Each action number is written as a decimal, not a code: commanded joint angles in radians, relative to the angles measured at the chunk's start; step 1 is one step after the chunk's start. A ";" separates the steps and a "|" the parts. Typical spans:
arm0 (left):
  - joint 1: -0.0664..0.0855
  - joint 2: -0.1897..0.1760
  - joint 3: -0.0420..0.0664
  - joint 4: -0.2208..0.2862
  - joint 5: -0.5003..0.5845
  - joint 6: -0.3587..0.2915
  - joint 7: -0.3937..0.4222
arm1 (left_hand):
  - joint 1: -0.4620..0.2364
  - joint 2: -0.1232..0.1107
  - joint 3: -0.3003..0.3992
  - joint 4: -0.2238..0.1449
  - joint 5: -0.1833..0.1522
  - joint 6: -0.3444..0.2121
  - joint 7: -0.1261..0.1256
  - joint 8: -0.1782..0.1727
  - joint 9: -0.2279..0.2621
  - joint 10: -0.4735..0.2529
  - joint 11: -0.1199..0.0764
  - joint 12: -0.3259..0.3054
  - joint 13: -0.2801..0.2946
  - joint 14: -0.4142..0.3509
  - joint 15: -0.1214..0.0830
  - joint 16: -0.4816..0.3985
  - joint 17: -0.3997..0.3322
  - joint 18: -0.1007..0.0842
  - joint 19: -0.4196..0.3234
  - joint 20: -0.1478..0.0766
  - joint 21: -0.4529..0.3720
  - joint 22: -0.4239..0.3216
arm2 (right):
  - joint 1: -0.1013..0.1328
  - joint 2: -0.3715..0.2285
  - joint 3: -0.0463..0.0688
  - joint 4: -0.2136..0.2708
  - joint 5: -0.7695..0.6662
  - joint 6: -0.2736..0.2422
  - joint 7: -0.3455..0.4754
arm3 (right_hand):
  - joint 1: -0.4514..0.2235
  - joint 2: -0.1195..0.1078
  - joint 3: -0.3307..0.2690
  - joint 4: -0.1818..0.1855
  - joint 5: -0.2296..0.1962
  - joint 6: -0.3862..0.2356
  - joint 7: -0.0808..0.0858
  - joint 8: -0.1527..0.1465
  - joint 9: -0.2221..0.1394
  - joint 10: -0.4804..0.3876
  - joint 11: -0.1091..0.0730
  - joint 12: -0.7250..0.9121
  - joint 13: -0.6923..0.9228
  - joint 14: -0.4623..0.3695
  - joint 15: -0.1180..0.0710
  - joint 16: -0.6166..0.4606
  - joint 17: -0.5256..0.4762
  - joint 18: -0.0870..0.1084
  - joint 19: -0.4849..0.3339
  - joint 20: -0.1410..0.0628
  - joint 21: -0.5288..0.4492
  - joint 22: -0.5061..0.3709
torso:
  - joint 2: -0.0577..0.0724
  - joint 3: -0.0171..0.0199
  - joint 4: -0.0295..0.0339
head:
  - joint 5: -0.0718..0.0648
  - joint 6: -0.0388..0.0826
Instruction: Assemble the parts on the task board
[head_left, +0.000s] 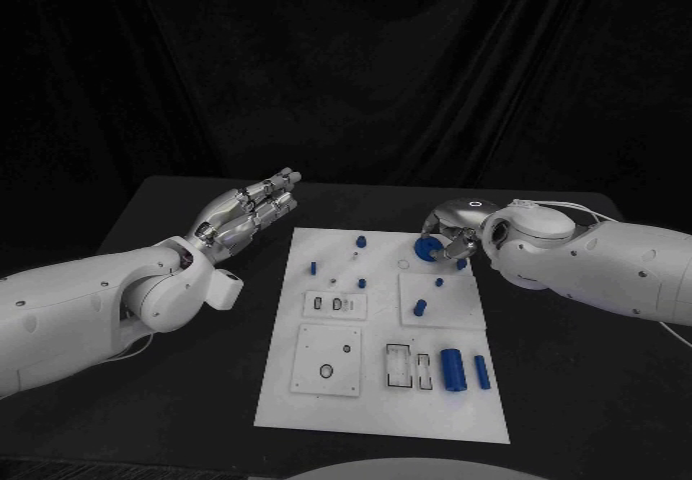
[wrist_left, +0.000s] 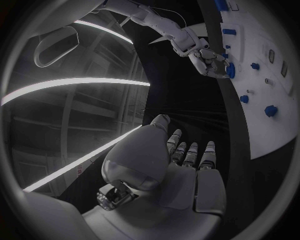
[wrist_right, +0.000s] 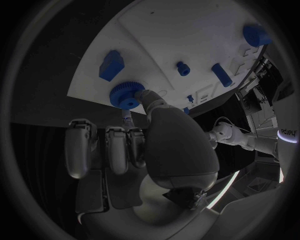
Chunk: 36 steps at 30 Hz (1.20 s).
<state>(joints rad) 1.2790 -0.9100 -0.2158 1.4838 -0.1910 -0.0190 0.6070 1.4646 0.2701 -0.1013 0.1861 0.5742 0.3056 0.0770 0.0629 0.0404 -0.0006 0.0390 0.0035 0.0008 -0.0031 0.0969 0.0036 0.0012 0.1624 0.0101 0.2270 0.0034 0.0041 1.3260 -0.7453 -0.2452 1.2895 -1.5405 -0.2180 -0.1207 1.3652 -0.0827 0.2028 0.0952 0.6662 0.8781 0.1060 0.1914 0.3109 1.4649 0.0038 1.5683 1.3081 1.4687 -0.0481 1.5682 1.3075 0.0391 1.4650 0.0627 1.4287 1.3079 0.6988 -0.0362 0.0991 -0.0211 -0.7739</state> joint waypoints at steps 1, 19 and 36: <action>0.000 0.000 0.001 0.003 -0.001 0.014 0.007 | -0.005 -0.005 0.008 0.000 0.004 -0.002 0.007 0.007 0.001 0.001 0.009 -0.003 -0.001 0.003 0.009 -0.004 -0.001 0.019 0.000 0.007 0.004 0.002 | -0.006 -0.002 -0.002 0.007 -0.012 -0.016 0.017 | 0.008 0.004 0.006 0.002 -0.002 0.017 -0.008 0.086 0.112 0.106 0.008 0.003 0.263 0.102 0.005 0.003 0.263 -0.001 0.013 0.005 -0.002 0.213 | 0.000 0.0000 0.0001 | 0.001 0.002; 0.000 0.000 0.001 0.002 -0.001 0.018 0.001 | -0.006 -0.008 0.023 -0.013 0.009 -0.002 0.007 0.008 0.001 0.001 0.008 -0.003 -0.001 0.003 0.020 -0.004 -0.001 0.019 0.002 0.013 0.006 0.003 | 0.021 -0.008 -0.001 0.078 0.003 -0.034 0.014 | -0.014 0.005 0.011 -0.002 -0.061 0.030 -0.018 0.176 0.194 0.106 0.008 0.003 0.263 0.102 0.004 0.003 0.263 -0.003 0.018 0.005 0.002 0.215 | 0.000 -0.0006 -0.0005 | 0.012 0.002; 0.000 0.009 0.001 -0.006 -0.001 0.024 -0.002 | -0.006 -0.008 0.027 -0.016 0.011 -0.003 0.007 0.009 0.001 0.001 0.008 -0.003 -0.001 0.003 0.019 -0.004 -0.001 0.019 0.003 0.014 0.006 0.003 | 0.049 0.096 0.000 0.087 0.014 -0.006 0.029 | -0.016 0.005 0.011 -0.002 -0.069 0.028 -0.019 0.183 0.201 0.106 0.008 0.003 0.263 0.102 0.004 0.003 0.263 -0.004 0.020 0.005 0.005 0.216 | 0.000 -0.0002 0.0001 | 0.003 -0.002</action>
<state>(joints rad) 1.2789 -0.9043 -0.2158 1.4773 -0.1912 -0.0098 0.5953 1.4605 0.2660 -0.0807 0.1710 0.5783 0.3056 0.0769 0.0668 0.0401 -0.0006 0.0389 0.0035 0.0015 0.0005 0.1074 0.0036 0.0014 0.1625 0.0101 0.2341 0.0034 0.0055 1.3721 -0.6526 -0.2462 1.3794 -1.5286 -0.2372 -0.1001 1.3589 -0.0751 0.2111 0.0922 0.6020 0.8814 0.1091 0.1927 0.3108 1.4650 0.0038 1.5682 1.3076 1.4686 -0.0481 1.5682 1.3074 0.0391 1.4650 0.0627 1.4288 1.3075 0.6985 -0.0364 0.1002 -0.0174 -0.7772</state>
